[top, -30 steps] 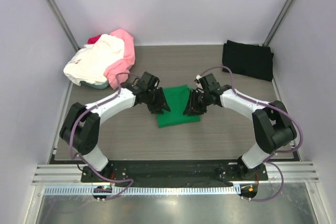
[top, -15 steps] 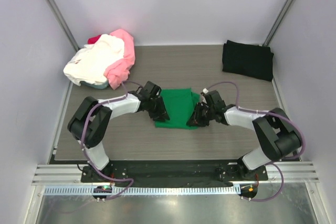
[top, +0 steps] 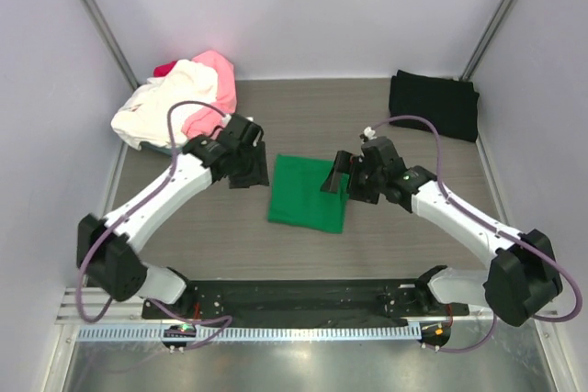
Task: Fold and stack the t-shirts
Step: Neatly place the folded tshirt to the corner
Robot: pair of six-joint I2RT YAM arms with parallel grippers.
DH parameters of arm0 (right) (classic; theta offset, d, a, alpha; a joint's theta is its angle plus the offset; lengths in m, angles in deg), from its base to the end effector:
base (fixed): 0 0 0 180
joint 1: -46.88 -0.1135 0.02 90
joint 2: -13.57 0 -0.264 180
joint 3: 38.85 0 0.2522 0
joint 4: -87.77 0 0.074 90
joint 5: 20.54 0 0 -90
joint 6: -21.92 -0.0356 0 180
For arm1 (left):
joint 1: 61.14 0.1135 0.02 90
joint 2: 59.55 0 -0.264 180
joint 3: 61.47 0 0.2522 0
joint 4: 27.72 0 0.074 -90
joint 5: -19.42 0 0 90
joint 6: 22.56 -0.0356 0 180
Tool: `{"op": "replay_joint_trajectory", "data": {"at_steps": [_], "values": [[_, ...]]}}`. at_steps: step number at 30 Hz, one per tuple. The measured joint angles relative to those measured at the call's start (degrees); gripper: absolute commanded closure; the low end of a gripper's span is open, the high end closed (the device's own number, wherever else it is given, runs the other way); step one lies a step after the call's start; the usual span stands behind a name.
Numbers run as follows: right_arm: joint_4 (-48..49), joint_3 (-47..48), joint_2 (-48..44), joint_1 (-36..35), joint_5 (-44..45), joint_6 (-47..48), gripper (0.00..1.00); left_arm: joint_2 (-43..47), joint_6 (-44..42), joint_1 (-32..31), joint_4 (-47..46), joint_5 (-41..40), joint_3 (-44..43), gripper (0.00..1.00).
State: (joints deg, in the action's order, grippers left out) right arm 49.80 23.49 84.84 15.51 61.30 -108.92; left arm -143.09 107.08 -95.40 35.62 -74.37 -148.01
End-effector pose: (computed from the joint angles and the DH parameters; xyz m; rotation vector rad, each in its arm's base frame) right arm 0.2185 0.1391 0.2446 0.1371 2.5141 0.7307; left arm 0.2463 -0.1649 0.2939 -0.1485 2.6630 -0.3540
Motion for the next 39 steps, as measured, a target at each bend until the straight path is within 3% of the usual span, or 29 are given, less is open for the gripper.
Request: {"op": "replay_joint_trajectory", "data": {"at_steps": [9,16,19,28,31,32,33,39], "values": [[-1.64,4.92,13.60,9.73,0.85,6.45,0.00,17.22,-4.98,0.00,8.15,-5.20,5.84,0.48],[2.95,8.66,23.98,13.29,-3.45,9.33,0.00,24.06,-7.39,0.00,9.09,-7.80,12.50,0.50],[5.68,9.38,27.36,13.92,-5.55,9.42,0.06,26.05,-7.69,0.00,8.96,-8.41,13.97,0.50],[18.86,9.40,32.68,13.88,-14.36,5.73,0.38,28.92,-8.28,0.00,7.10,-10.19,15.34,0.52],[22.51,7.91,33.46,12.83,-15.54,3.61,0.68,28.92,-8.33,0.00,6.80,-10.60,15.67,0.52],[23.58,7.32,34.14,12.15,-15.78,2.80,0.89,28.92,-8.35,0.00,6.80,-10.69,15.76,0.52],[24.17,7.04,34.69,11.74,-16.13,2.62,0.99,28.92,-8.37,0.00,6.75,-10.80,15.82,0.53],[24.55,7.91,35.95,10.93,-17.59,2.51,0.99,29.44,-8.33,0.00,6.56,-11.45,16.13,0.56]]}}
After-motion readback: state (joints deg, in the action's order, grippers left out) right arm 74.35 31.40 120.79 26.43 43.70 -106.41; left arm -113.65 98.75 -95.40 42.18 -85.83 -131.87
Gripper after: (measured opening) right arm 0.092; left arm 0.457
